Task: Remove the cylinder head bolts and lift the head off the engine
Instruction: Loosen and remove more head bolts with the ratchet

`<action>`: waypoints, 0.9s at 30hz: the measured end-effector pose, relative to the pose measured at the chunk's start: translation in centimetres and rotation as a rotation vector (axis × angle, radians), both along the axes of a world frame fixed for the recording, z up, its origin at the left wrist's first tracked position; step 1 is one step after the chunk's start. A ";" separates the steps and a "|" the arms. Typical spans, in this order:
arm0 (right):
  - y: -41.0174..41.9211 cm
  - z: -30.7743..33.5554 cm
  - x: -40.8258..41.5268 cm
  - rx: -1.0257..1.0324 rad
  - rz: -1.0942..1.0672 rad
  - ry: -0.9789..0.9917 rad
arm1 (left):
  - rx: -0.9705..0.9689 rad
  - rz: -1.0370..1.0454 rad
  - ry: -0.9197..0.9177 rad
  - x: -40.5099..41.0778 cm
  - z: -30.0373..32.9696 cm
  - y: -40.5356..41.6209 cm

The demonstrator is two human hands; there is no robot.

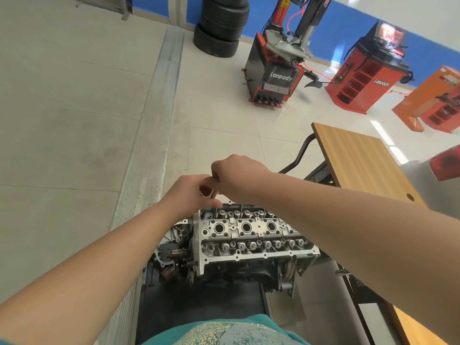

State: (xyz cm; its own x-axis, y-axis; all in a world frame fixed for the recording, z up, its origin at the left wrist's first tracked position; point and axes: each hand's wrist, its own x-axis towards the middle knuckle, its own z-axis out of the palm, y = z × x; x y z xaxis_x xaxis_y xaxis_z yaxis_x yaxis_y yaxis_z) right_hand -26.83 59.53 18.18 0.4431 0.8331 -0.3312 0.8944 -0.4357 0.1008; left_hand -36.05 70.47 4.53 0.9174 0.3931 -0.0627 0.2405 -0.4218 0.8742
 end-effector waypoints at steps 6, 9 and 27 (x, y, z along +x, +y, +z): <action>-1.2 0.8 0.9 0.087 0.194 0.216 | -0.084 -0.027 0.030 -1.1 -1.0 0.3; -0.8 0.3 0.5 0.126 0.070 0.155 | -0.022 0.028 0.015 -0.7 -0.5 0.3; -1.0 0.4 0.2 0.037 0.181 0.123 | -0.135 -0.064 -0.010 -0.9 -1.4 1.0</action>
State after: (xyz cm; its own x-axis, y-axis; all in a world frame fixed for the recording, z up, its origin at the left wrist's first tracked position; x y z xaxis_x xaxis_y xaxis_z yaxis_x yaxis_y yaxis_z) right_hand -26.65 58.49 18.62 0.2432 0.9081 -0.3408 0.9630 -0.2680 -0.0269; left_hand -36.91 71.52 3.08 0.9411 0.3222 -0.1021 0.2082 -0.3145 0.9261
